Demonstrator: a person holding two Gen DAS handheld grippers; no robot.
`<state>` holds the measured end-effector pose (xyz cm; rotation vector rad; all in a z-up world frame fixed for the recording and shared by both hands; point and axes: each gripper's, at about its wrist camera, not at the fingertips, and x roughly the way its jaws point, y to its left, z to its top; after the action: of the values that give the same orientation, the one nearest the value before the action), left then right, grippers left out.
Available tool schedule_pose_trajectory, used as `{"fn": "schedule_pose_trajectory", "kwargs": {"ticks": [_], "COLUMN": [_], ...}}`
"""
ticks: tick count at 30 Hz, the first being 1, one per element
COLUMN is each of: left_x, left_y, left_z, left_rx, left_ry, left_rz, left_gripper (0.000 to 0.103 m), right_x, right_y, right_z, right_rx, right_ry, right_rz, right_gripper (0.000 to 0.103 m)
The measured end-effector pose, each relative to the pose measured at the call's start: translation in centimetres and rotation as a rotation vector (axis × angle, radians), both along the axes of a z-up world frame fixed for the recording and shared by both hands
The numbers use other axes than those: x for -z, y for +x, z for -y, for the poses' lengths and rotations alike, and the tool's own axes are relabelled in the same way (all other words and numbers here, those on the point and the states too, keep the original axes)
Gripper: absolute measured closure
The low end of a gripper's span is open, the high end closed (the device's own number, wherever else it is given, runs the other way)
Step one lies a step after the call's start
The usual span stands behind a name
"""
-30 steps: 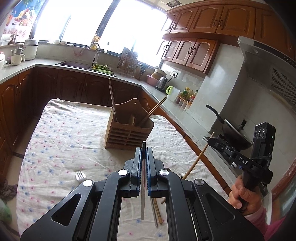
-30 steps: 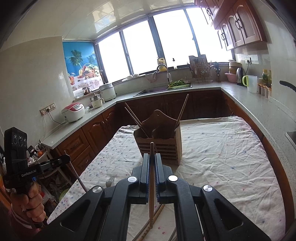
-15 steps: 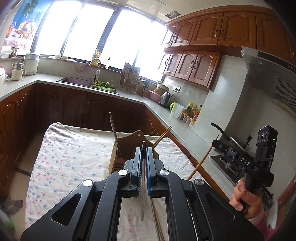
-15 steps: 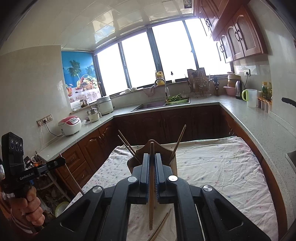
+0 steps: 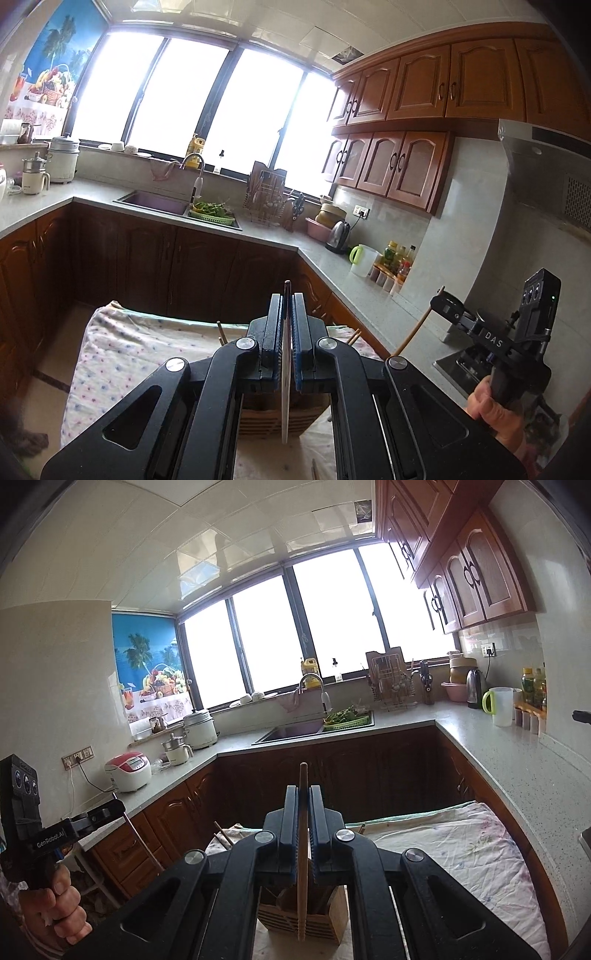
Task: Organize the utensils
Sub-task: 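Lower both chopsticks into the holder slots and open both tools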
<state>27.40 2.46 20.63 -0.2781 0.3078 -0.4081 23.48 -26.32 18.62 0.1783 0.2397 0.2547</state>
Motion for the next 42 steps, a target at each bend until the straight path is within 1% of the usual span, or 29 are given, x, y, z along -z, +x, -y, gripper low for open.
{"fn": "schedule_pose_trajectory", "kwargs": {"ticks": [4,6,7,14,16,17,19,20,21,27,30,35,40,42], "left_x": [0.0,0.5,0.8,4.4,5.5,6.0,7.0,7.5,7.9,10.3,11.3,12.3,12.3,12.3], "left_y": [2.1,3.3,3.8,6.5,6.9,7.0,7.3,7.4,7.5,8.3,8.7,9.1,9.2,9.2], "left_z": [0.5,0.5,0.4,0.1,0.1,0.2,0.4,0.5,0.6,1.5,1.6,2.1,2.3,2.3], "left_rx": [-0.038,-0.056,-0.068,-0.144,-0.145,-0.15,-0.159,-0.162,-0.162,-0.157,-0.15,-0.14,-0.144,-0.143], "left_ry": [0.0,-0.009,-0.015,-0.041,-0.052,-0.051,-0.05,-0.051,-0.052,-0.046,-0.045,-0.034,-0.029,-0.025], "left_rz": [0.014,0.012,0.01,-0.028,-0.033,-0.036,-0.04,-0.044,-0.051,-0.097,-0.13,-0.172,-0.178,-0.18], "left_gripper": [0.1,0.1,0.1,0.1,0.1,0.1,0.1,0.1,0.1,0.1,0.1,0.1,0.099,0.099], "right_x": [0.1,0.4,0.4,2.3,3.1,3.9,4.4,5.3,5.3,8.2,8.9,10.3,11.1,11.1], "right_y": [1.4,2.6,2.6,5.0,5.5,5.9,6.1,6.5,6.5,7.1,7.2,7.8,8.2,8.1], "right_z": [0.4,1.0,1.0,1.7,1.8,1.7,1.7,1.7,1.7,1.3,1.2,1.6,1.5,1.2], "right_rx": [0.015,0.03,0.03,0.053,0.057,0.061,0.062,0.065,0.065,0.091,0.095,0.097,0.081,0.086], "right_ry": [0.018,0.042,0.042,0.066,0.072,0.072,0.074,0.083,0.083,0.1,0.105,0.125,0.131,0.117], "right_rz": [0.004,0.01,0.01,-0.006,-0.013,-0.024,-0.032,-0.045,-0.045,-0.074,-0.088,-0.14,-0.17,-0.166], "right_gripper": [0.098,0.098,0.098,0.098,0.098,0.098,0.098,0.098,0.098,0.098,0.098,0.098,0.098,0.098]}}
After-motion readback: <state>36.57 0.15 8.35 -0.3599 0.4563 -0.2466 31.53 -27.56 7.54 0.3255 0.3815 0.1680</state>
